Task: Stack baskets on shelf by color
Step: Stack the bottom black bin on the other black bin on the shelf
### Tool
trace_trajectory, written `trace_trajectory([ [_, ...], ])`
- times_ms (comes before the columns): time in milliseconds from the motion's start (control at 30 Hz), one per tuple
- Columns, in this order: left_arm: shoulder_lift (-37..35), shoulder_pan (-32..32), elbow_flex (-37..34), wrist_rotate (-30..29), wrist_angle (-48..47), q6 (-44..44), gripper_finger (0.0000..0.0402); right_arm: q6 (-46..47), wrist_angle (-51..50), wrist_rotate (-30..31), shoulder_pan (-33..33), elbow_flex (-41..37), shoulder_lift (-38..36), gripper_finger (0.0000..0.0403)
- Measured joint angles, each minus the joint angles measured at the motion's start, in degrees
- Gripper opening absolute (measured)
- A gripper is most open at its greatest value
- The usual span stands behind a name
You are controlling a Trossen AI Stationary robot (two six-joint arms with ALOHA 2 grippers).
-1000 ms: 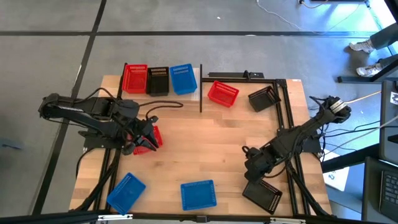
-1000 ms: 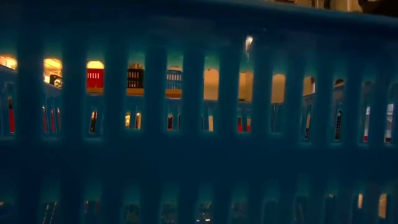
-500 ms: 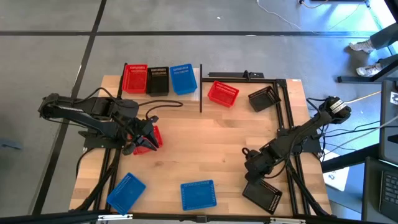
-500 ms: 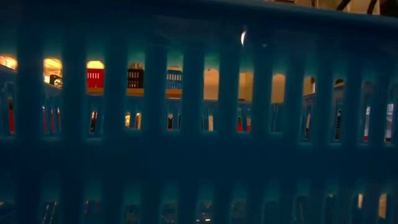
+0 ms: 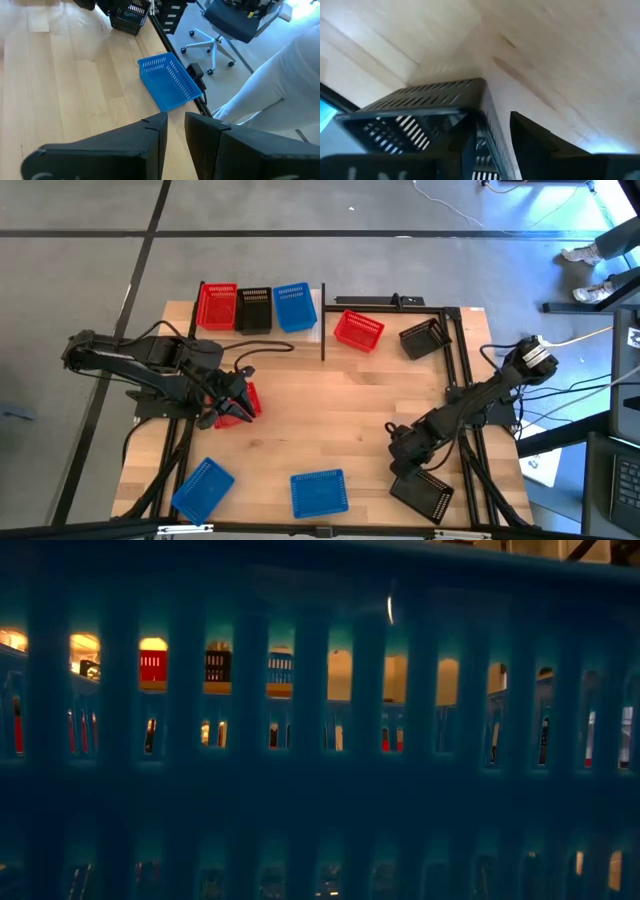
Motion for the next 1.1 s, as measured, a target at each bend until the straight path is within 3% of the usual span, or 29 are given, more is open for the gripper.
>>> trace_trajectory([
  [233,0.0,0.0,0.0,0.0,0.0,-0.2,0.0058,0.2,0.7,1.6,0.0,0.2,0.5,0.0011],
  [400,0.0,0.0,0.0,0.0,-0.1,-5.6,0.0058,0.2,-3.9,5.6,-1.0,4.1,0.5,0.0005],
  [633,0.0,0.0,0.0,-2.4,-0.1,-7.2,0.0058,-0.1,-24.9,11.9,-5.2,18.3,0.5,0.0003],
  [900,0.0,0.0,0.0,-9.2,0.1,-8.6,0.0058,-3.2,-37.7,25.5,-10.0,34.0,0.6,0.0002],
  [1100,0.0,0.0,0.0,-13.7,7.5,-5.4,0.0058,-8.9,-42.2,36.5,-15.0,44.0,5.4,0.0001],
])
